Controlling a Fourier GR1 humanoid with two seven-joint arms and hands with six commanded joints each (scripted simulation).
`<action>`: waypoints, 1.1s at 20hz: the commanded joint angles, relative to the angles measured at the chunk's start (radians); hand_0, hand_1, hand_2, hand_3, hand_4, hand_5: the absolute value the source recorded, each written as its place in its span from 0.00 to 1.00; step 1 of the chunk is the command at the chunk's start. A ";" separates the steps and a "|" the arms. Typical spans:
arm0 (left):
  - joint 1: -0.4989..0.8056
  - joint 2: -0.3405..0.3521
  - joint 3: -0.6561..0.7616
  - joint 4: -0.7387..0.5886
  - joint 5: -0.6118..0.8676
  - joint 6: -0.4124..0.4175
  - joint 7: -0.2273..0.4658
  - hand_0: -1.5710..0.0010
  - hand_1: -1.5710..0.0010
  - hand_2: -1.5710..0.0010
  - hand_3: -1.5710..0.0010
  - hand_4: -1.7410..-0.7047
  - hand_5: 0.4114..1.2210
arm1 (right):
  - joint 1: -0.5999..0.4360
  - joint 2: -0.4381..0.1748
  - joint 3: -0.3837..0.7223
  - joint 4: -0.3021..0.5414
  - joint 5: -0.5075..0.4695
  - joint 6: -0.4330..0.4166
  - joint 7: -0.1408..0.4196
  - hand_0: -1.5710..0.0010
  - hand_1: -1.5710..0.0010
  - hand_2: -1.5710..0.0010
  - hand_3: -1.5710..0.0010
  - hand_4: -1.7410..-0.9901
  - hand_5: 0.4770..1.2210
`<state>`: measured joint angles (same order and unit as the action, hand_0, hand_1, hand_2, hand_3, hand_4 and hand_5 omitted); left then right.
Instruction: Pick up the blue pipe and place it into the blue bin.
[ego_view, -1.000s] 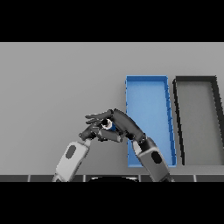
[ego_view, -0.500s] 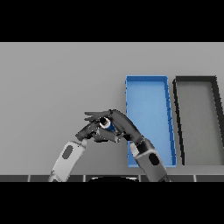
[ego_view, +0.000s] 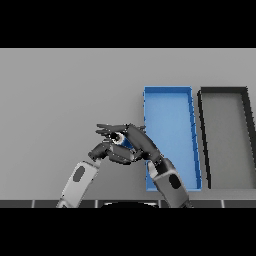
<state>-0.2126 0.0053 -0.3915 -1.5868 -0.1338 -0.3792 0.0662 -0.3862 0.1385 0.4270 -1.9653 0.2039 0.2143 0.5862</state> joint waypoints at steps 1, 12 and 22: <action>0.011 -0.001 -0.006 -0.001 -0.005 0.004 -0.009 0.97 0.98 0.98 0.98 0.78 0.10 | 0.013 0.011 -0.007 -0.006 -0.025 -0.002 -0.011 0.00 0.00 0.00 0.00 0.00 1.00; 0.003 0.009 0.000 0.004 0.007 -0.002 0.031 1.00 1.00 1.00 1.00 0.81 0.03 | -0.419 -0.231 -0.233 0.015 -0.447 -0.260 0.022 0.00 0.00 0.00 0.00 0.00 1.00; 0.017 0.037 -0.007 -0.005 -0.009 -0.006 0.007 1.00 1.00 1.00 1.00 0.83 0.00 | -0.391 -0.751 -0.360 0.083 -0.615 -0.526 0.024 0.00 0.00 0.00 0.00 0.00 1.00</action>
<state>-0.1952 0.0424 -0.3987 -1.5915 -0.1425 -0.3850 0.0703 -0.7761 -0.6130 0.0671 -1.8817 -0.4104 -0.3117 0.6098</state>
